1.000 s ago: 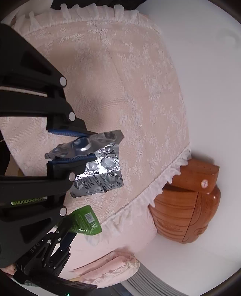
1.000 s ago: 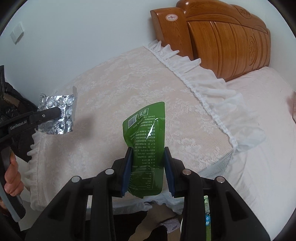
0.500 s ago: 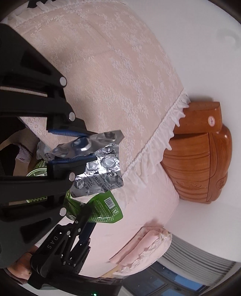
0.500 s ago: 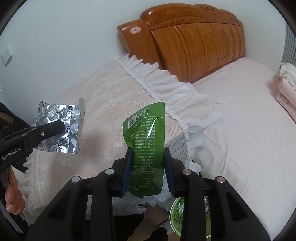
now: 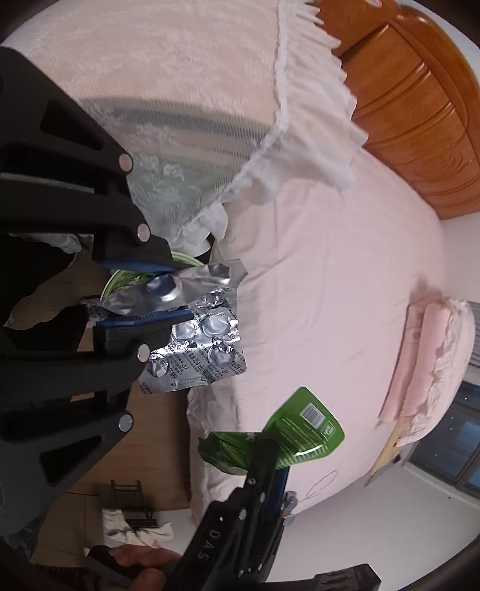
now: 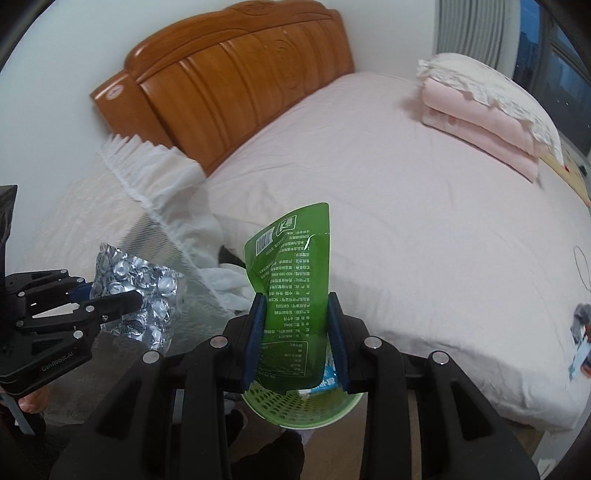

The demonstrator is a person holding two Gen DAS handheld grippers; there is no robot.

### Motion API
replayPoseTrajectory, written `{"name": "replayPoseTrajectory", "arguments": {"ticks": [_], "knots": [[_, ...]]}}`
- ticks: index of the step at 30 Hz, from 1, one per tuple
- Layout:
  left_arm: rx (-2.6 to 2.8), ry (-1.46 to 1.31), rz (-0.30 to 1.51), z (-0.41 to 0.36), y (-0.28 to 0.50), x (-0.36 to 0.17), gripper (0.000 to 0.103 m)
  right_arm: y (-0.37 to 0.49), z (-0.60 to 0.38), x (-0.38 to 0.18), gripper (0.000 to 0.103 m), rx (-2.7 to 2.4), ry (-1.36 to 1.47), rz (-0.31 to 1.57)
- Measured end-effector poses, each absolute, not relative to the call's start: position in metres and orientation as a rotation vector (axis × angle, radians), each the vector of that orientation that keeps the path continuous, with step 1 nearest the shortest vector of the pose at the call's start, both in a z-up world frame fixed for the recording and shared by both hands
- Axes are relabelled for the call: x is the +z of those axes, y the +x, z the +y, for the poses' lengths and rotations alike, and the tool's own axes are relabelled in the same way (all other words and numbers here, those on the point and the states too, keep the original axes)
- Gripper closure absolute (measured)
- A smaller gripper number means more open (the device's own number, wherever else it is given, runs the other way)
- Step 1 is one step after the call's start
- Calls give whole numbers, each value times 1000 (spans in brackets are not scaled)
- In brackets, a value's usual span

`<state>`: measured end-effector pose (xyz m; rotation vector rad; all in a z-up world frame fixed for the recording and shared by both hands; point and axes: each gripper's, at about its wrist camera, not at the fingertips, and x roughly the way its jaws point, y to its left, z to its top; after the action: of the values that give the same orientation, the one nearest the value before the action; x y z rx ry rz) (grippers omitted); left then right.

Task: Collect trash
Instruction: 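Carry blister pack and snack packet over the wastebasket and release both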

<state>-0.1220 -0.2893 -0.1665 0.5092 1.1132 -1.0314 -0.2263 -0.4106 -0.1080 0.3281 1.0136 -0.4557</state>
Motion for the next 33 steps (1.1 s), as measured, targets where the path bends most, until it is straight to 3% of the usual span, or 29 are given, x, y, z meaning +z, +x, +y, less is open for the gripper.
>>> {"name": "replayPoseTrajectory", "arguments": {"ticks": [12, 13, 15, 18, 24, 33], "knots": [[-1059, 594, 1144, -324, -152, -190, 82, -277, -468, -133, 70, -517, 405, 1030], [-1060, 592, 1145, -326, -153, -190, 78, -278, -470, -134, 70, -515, 404, 1031], [-1050, 589, 1133, -325, -153, -188, 49, -276, -468, -134, 70, -516, 405, 1031], [-1043, 587, 1094, -322, -154, -182, 35, -273, -467, -134, 70, -516, 407, 1033], [-1026, 565, 1048, -315, -150, -167, 20, -269, -467, -137, 70, -510, 412, 1045], [-905, 484, 933, -287, -134, -118, 8, -258, -463, -156, 70, -469, 426, 1103]]}}
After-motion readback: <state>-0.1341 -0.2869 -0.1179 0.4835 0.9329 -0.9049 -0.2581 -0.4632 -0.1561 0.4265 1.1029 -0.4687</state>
